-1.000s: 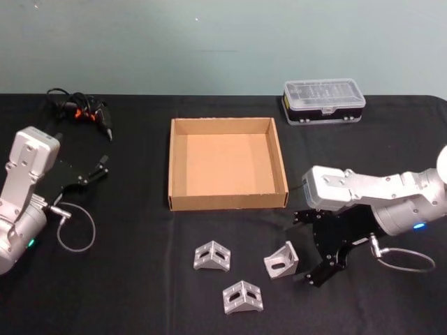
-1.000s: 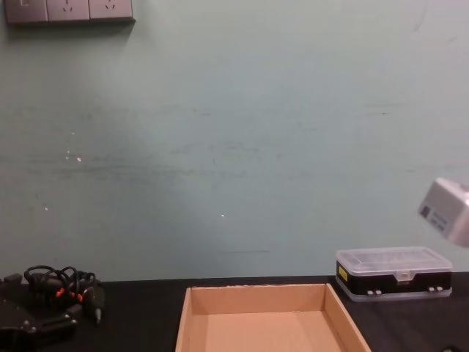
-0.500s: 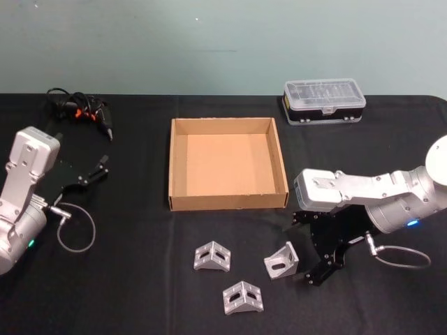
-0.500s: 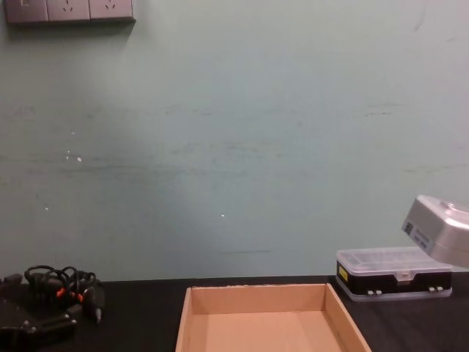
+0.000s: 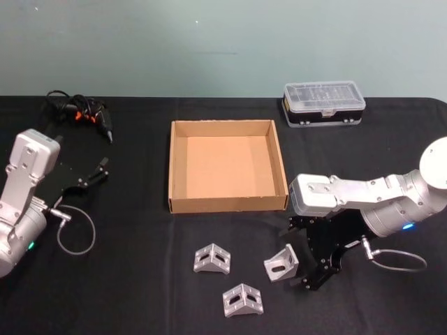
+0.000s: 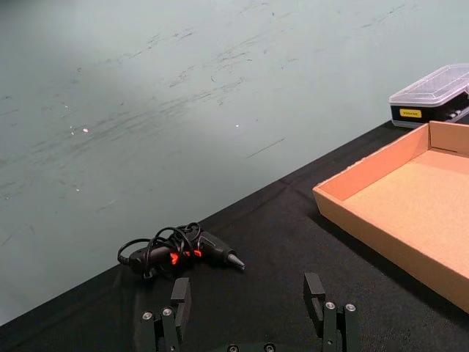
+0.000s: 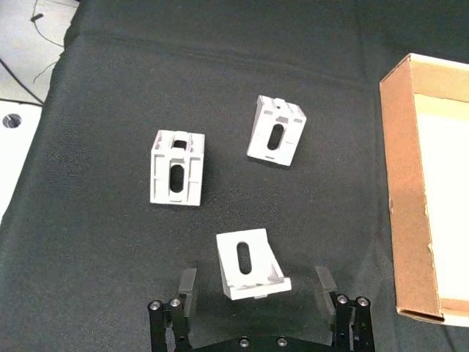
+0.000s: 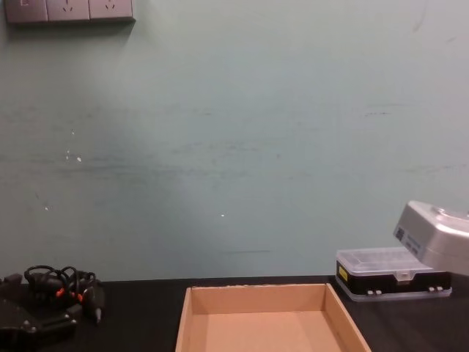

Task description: Use one hand to pick up the angle iron from the table and place it into the box.

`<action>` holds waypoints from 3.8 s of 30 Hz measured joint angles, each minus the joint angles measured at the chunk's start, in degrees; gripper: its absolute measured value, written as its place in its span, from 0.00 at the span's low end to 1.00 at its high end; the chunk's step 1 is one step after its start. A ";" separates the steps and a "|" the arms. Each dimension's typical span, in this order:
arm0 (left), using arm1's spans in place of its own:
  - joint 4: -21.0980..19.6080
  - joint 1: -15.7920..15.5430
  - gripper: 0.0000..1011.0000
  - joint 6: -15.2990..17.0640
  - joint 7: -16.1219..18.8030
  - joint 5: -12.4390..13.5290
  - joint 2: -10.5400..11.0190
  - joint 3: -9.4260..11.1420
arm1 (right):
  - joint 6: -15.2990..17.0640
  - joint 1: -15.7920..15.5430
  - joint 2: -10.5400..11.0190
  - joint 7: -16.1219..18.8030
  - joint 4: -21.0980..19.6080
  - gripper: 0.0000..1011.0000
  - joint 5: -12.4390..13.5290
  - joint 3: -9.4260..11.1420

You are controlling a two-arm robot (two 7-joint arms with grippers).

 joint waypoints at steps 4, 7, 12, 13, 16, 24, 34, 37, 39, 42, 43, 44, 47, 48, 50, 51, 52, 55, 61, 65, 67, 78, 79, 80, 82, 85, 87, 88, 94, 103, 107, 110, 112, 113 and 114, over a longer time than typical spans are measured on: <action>0.00 0.00 1.00 0.00 0.00 0.00 0.00 0.00 | 0.09 0.20 -0.12 0.00 0.03 0.99 0.00 -0.15; 0.00 0.00 1.00 0.00 0.00 0.00 0.00 0.00 | 0.36 0.32 -0.28 -0.01 0.13 0.99 -0.05 -0.31; 0.00 0.00 1.00 0.00 0.00 0.00 0.00 0.00 | 0.51 0.52 -0.57 -0.03 0.30 0.99 -0.23 -0.68; 0.00 0.00 1.00 0.00 0.00 0.00 0.00 0.00 | 0.52 0.56 -0.61 -0.03 0.34 0.99 -0.25 -0.74; 0.00 0.00 1.00 0.00 0.00 0.00 0.00 0.00 | 0.54 0.67 -0.68 0.00 0.40 0.99 -0.32 -0.95; 0.00 0.00 1.00 0.00 0.00 0.00 0.00 0.00 | 0.40 0.68 -0.62 -0.02 0.48 0.80 -0.34 -1.11; 0.00 0.00 1.00 0.00 0.00 0.00 0.00 0.00 | -0.04 0.39 -0.55 -0.45 0.27 0.49 -0.31 -1.09; 0.00 0.00 1.00 0.00 0.00 0.00 0.00 0.00 | -0.22 0.38 -0.62 -0.52 0.29 0.47 -0.34 -1.14; 0.00 0.00 1.00 0.00 0.00 0.00 0.00 0.00 | -0.32 0.37 -0.64 -0.52 0.31 0.47 -0.35 -1.15; 0.00 0.00 1.00 0.00 0.00 0.00 0.00 0.00 | -0.49 0.31 -0.63 -0.60 0.28 0.47 -0.35 -1.11; 0.00 0.00 1.00 0.00 0.00 0.00 0.00 0.00 | -0.52 0.26 -0.60 -0.68 0.21 0.47 -0.35 -1.06; 0.00 0.00 1.00 0.00 0.00 0.00 0.00 0.00 | -0.63 0.10 -0.48 -0.91 -0.12 0.47 -0.20 -0.83; 0.00 0.00 1.00 0.00 0.00 0.00 0.00 0.00 | -0.69 -0.31 -0.04 -1.46 -1.13 0.47 0.44 -0.15; 0.00 0.00 1.00 0.00 0.00 0.00 0.00 0.00 | -0.85 -0.72 0.41 -1.86 -2.08 0.47 1.18 0.48; 0.00 0.00 1.00 0.00 0.00 0.00 0.00 0.00 | -1.20 -1.36 1.23 -2.44 -3.67 0.47 2.41 1.60; 0.00 0.00 1.00 0.00 0.00 0.00 0.00 0.00 | -1.36 -1.61 1.50 -2.64 -4.24 0.47 2.93 1.99; 0.00 0.00 1.00 0.00 0.00 0.00 0.00 0.00 | -1.48 -1.87 1.82 -2.93 -4.81 0.47 3.38 2.44; 0.00 0.00 1.00 0.00 0.00 0.00 0.00 0.00 | -2.00 -3.02 3.31 -4.37 -7.65 0.47 5.31 4.47; 0.00 0.00 1.00 0.00 0.00 0.00 0.00 0.00 | -2.25 -3.95 4.71 -6.24 -10.43 0.47 6.71 6.77; 0.00 0.00 1.00 0.00 0.00 0.00 0.00 0.00 | -1.51 -4.60 4.53 -9.01 -11.04 0.47 6.76 8.37; 0.00 0.00 1.00 0.00 0.00 0.00 0.00 0.00 | -0.90 -4.87 4.22 -10.36 -11.08 0.47 6.57 8.89; 0.00 0.00 1.00 0.00 0.00 0.00 0.00 0.00 | 5.18 -6.46 -1.27 -22.25 -8.17 0.47 3.95 13.00; 0.00 0.00 1.00 0.00 0.00 0.00 0.00 0.00 | 5.93 -6.53 -2.55 -23.93 -7.17 0.47 3.60 13.46; 0.00 0.00 1.00 0.00 0.00 0.00 0.00 0.00 | 6.29 -6.57 -3.15 -24.68 -6.72 0.47 3.46 13.70; 0.00 0.00 1.00 0.00 0.00 0.00 0.00 0.00 | 7.19 -6.61 -5.05 -26.79 -5.21 0.47 3.02 14.27; 0.00 0.00 1.00 0.00 0.00 0.00 0.00 0.00 | 8.46 -6.43 -7.70 -28.77 -3.02 0.47 2.35 14.61; 0.00 0.00 1.00 0.00 0.00 0.00 0.00 0.00 | 8.98 -6.21 -8.99 -29.39 -1.85 0.47 1.91 14.55; 0.00 0.00 1.00 0.00 0.00 0.00 0.00 0.00 | 9.18 -6.05 -9.62 -29.56 -1.17 0.47 1.67 14.42; 0.00 0.00 1.00 0.00 0.00 0.00 0.00 0.00 | 10.59 -5.10 -13.95 -30.32 4.03 0.47 -0.18 13.39; 0.00 0.00 1.00 0.00 0.00 0.00 0.00 0.00 | 12.68 -4.37 -17.76 -30.42 9.43 0.47 -1.49 13.21; 0.00 0.00 1.00 0.00 0.00 0.00 0.00 0.00 | 13.05 -4.17 -18.80 -30.39 10.92 0.47 -2.29 13.14; 0.00 0.00 1.00 0.00 0.00 0.00 0.00 0.00 | 13.18 -4.11 -19.41 -30.37 11.66 0.47 -2.98 13.00; 0.00 0.00 1.00 0.00 0.00 0.00 0.00 0.00 | 13.28 -4.08 -19.64 -30.34 11.94 0.47 -3.32 12.96; 0.00 0.00 1.00 0.00 0.00 0.00 0.00 0.00 | 13.32 -4.08 -19.73 -30.33 12.02 0.47 -3.46 12.95; 0.00 0.00 1.00 0.00 0.00 0.00 0.00 0.00 | 13.41 -4.07 -19.89 -30.32 12.16 0.47 -3.78 12.95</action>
